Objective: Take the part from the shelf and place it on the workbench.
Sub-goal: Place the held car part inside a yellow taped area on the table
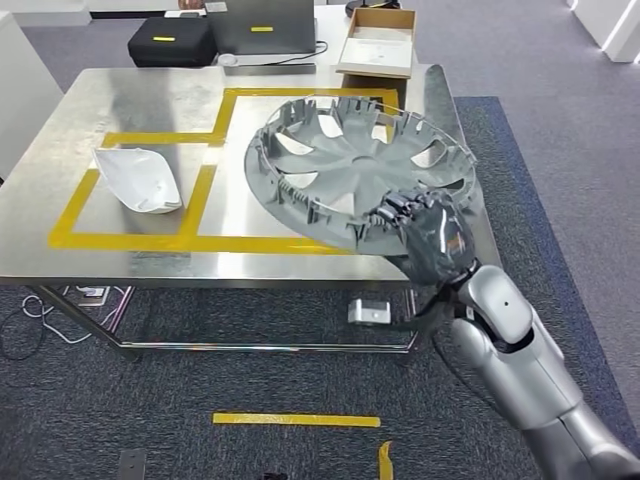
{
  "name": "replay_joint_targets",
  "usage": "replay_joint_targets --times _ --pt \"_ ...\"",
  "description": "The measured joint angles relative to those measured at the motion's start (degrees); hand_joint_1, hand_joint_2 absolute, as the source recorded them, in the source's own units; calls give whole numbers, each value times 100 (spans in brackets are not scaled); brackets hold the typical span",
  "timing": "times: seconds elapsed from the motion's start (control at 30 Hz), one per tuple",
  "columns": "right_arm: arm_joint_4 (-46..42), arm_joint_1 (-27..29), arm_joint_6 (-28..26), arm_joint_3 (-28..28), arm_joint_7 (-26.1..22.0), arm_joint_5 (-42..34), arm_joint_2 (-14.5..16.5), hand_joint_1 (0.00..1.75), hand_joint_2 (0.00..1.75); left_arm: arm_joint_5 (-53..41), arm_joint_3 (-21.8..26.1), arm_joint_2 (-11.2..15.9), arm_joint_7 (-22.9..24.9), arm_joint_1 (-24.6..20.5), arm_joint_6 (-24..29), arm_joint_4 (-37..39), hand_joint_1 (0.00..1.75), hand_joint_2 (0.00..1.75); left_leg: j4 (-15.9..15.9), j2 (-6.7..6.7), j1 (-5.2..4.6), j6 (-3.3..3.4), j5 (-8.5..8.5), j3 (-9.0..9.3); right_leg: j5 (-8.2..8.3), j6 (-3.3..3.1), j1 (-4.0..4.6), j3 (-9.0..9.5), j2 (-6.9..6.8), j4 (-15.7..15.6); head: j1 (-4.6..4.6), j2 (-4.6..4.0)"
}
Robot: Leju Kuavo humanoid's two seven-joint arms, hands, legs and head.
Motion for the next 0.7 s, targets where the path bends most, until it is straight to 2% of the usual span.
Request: replay_joint_targets --times 0.03,0.07,0.1,0.2,0.27,0.3,0.37,0.4,0.43,0.47,0.53,0.57,0.6,0.63,0.7 --pt "282 -245 26 16 11 27 107 175 175 -25 -24 -12 8 -55 -7 0 0 175 -387 20 1 8 215 158 -18 19 2 17 3 3 -1 0" --pt "612 -503 30 33 24 59 227 175 175 -45 -49 -28 14 -105 -16 1 0 175 -731 36 -7 21 354 296 -34 42 14 19 10 15 -3 0" --pt "976 -775 12 49 48 97 353 175 175 -64 -76 -48 15 -152 -25 2 0 175 -956 50 -15 42 411 377 -41 69 28 5 14 25 -3 1" --pt "2140 -1551 -82 93 249 261 770 175 175 -94 -157 -124 9 -232 -50 4 0 175 -1091 45 -25 128 371 389 -51 146 46 -50 5 24 0 1" --pt "2768 -1915 -218 115 442 348 1016 175 175 -112 -208 -162 -2 -249 -53 4 0 175 -1119 38 -10 197 373 411 -174 186 37 -138 3 182 16 1" --pt "3036 -2050 -341 120 519 354 1118 175 175 -126 -233 -180 -18 -261 -52 4 0 175 -1132 34 -2 230 373 423 -307 196 35 -272 8 444 28 1" --pt "3494 -2231 -681 117 644 332 1281 175 175 -163 -283 -221 -118 -277 -79 4 0 175 -1132 23 -10 276 358 430 -607 197 38 -694 16 1244 49 1" --pt "3686 -2282 -860 106 703 326 1343 175 175 -182 -312 -250 -202 -273 -115 4 0 175 -1130 16 -15 288 348 439 -679 197 40 -896 18 1576 50 0" --pt "3858 -2319 -1011 88 767 328 1395 175 175 -205 -345 -279 -295 -269 -153 4 0 175 -1129 6 -18 297 336 454 -647 194 43 -1021 18 1730 50 0" --pt "4015 -2357 -1113 64 839 346 1436 175 175 -233 -385 -313 -369 -267 -183 4 0 175 -1127 -8 -21 302 322 476 -498 183 46 -1041 18 1658 50 0" --pt "4309 -2467 -1171 21 990 436 1497 175 175 -303 -473 -388 -450 -272 -196 5 0 175 -1121 -41 -24 294 286 525 -3 127 60 -814 19 964 52 0" --pt "4445 -2533 -1149 11 1068 515 1514 175 175 -334 -514 -423 -459 -276 -185 7 0 175 -1112 -56 -35 279 271 531 189 92 75 -659 18 596 49 0" --pt "4570 -2598 -1126 11 1139 602 1538 175 175 -353 -547 -450 -462 -276 -169 10 0 175 -1105 -65 -37 256 266 519 282 64 92 -535 17 307 51 0" --pt "4681 -2648 -1106 15 1200 693 1560 175 175 -364 -575 -472 -461 -270 -155 13 0 175 -1100 -70 -37 230 269 499 297 45 107 -469 19 158 46 1" --pt "4847 -2705 -1085 23 1281 851 1595 175 175 -369 -617 -502 -455 -244 -139 16 0 175 -1106 -67 -32 170 283 476 262 29 112 -425 28 72 56 1"
